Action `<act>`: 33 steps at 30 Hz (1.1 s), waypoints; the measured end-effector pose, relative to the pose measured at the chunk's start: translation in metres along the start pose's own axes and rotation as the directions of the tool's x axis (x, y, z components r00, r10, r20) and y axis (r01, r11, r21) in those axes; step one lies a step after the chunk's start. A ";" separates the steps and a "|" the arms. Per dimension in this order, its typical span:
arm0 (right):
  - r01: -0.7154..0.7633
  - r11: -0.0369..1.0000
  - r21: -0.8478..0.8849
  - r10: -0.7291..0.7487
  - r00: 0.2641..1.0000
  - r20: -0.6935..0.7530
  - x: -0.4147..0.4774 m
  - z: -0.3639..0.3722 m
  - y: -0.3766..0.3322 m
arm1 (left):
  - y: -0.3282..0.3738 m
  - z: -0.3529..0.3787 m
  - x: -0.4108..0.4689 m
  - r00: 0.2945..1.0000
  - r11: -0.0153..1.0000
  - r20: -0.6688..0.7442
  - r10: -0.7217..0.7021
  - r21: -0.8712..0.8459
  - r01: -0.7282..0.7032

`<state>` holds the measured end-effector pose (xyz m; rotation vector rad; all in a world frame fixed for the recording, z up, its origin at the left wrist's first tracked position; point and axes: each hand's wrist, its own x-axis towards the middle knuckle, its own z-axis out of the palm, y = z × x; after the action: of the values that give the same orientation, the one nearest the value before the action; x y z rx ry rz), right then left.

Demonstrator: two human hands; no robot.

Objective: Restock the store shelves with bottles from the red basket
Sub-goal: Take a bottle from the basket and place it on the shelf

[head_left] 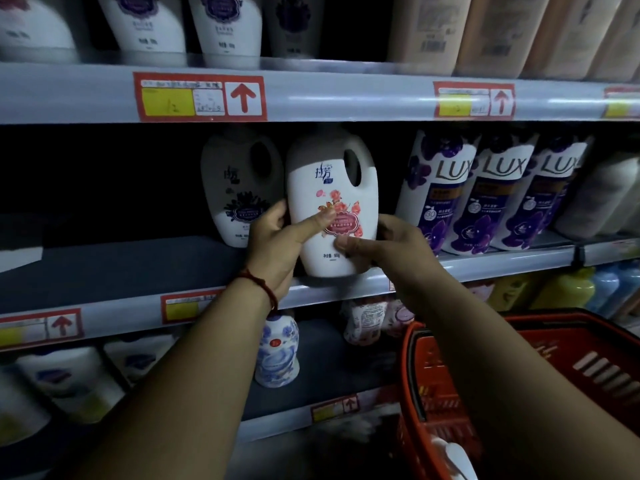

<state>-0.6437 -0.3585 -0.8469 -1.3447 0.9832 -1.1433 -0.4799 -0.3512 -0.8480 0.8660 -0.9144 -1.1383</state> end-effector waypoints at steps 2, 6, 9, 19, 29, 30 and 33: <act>0.001 1.000 0.023 -0.001 1.000 0.003 0.007 0.002 -0.001 | 0.001 -0.001 0.007 1.000 1.000 -0.001 0.019 -0.015 -0.019; -0.006 0.999 0.050 0.005 1.000 0.004 0.018 0.005 -0.002 | 0.000 -0.003 0.019 0.999 0.999 -0.001 0.038 -0.003 -0.038; -0.004 0.999 0.052 0.004 1.000 -0.010 0.027 0.005 0.003 | -0.005 -0.007 0.026 0.999 0.999 0.000 0.042 0.017 -0.042; 0.126 0.974 -0.189 -0.143 0.987 -0.078 0.034 0.001 0.027 | -0.021 -0.026 0.033 0.996 0.976 0.075 0.039 0.211 -0.054; 0.120 0.855 -0.505 -0.194 0.976 -0.096 0.038 0.004 0.046 | -0.039 -0.023 0.025 0.979 0.773 -0.078 0.188 0.627 -0.098; 0.115 0.840 -0.531 -0.197 0.975 -0.099 0.038 0.005 0.048 | -0.040 -0.022 0.025 0.979 0.762 -0.075 0.189 0.640 -0.098; 0.092 0.821 -0.563 -0.170 0.982 -0.086 0.037 0.004 0.049 | -0.041 -0.022 0.022 0.981 0.702 -0.065 0.181 0.708 -0.082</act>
<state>-0.6304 -0.3982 -0.8919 -1.8432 1.4153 -1.0986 -0.4705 -0.3783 -0.8910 1.4517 -1.3094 -0.5683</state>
